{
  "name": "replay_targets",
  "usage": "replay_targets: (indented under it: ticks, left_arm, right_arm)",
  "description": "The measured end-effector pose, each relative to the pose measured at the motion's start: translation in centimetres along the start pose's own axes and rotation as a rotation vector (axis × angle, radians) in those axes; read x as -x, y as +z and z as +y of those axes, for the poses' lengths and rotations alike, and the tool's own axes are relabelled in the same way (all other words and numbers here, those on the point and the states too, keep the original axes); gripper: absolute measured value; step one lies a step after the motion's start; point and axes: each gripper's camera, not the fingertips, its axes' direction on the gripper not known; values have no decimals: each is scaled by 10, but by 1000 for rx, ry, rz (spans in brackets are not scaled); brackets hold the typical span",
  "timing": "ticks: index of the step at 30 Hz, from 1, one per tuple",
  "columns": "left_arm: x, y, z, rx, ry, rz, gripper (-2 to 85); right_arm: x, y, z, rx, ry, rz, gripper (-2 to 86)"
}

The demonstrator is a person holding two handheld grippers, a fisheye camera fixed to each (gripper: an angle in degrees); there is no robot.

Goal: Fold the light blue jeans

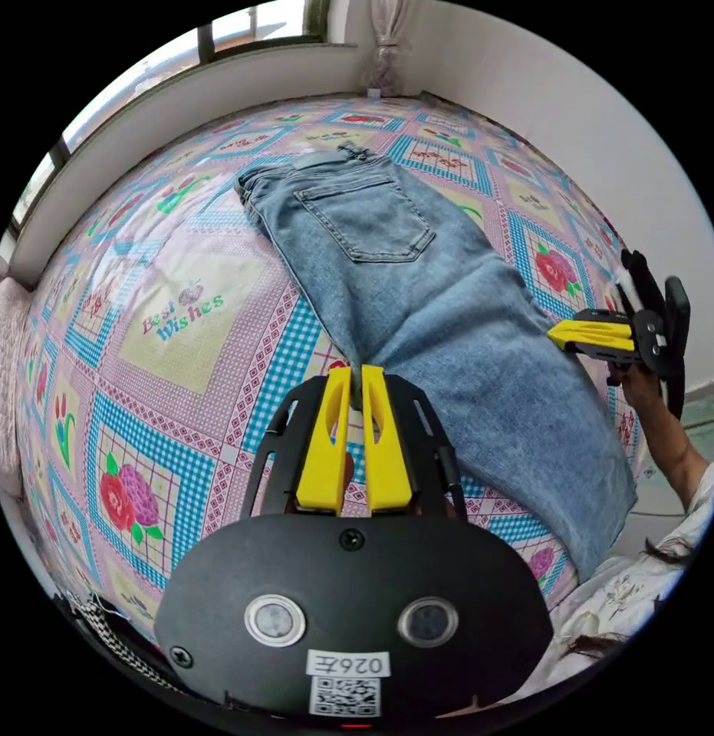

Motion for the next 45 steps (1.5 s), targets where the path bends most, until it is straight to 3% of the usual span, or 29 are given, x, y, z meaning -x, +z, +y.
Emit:
replay_targets:
  ticks: [5, 8, 10, 12, 14, 18, 20, 22, 25, 27, 28, 31, 36, 38, 41, 43, 45]
  left_arm:
    - [-37, -35, 19, -144, -81, -74, -9]
    - [-94, -44, 9, -278, 55, -234, -10]
    - [-124, -3, -8, -130, 193, -527, -10]
    - [-107, 80, -10, 187, 185, -865, -9]
    - [-91, 92, 4, 224, 110, -899, -8]
    - [-84, 53, 0, 15, -26, -612, 5]
    - [-73, 46, -15, -26, -81, -542, 67]
    - [-51, 59, -30, 35, -131, -458, 77]
    - [-18, 72, -41, 42, -110, -202, -1]
    - [36, 69, -40, 57, -242, 41, -7]
    - [48, 68, -35, 54, -282, 89, -8]
    - [64, 37, 4, -90, -342, 88, -9]
    - [-18, -9, 74, -449, -99, 299, -10]
    - [-49, 8, 73, -388, -23, 261, -10]
    - [-75, 72, 77, -143, -14, 213, -10]
    - [-74, 55, 94, -214, -49, 210, -10]
    - [-79, 36, 115, -179, -86, 232, -10]
  right_arm:
    - [-16, -34, 50, -81, 69, 161, -9]
    - [-31, -49, 65, -161, 112, 63, -9]
    - [-36, -54, 66, -214, 120, 1, -8]
    - [-39, -59, 62, -256, 130, -20, -6]
    - [-40, -66, 57, -300, 128, -41, -2]
    - [-52, -67, 28, -344, 123, -71, 34]
    - [-63, -61, 9, -315, 139, -116, 47]
    - [-82, -51, -12, -278, 189, -196, 54]
    - [-100, -27, -42, -182, 219, -249, 20]
    - [-110, -11, -57, -52, 225, -248, -1]
    - [-117, -21, -56, -82, 257, -240, -7]
    - [-117, -60, -38, -157, 239, -215, -7]
    - [-106, -122, 28, -304, 233, -332, -9]
    - [-95, -135, 46, -321, 234, -347, -9]
    - [-68, -133, 61, -220, 173, -338, -9]
    - [-43, -115, 83, -10, 108, -302, -9]
    - [-33, -128, 117, -38, 113, -275, -9]
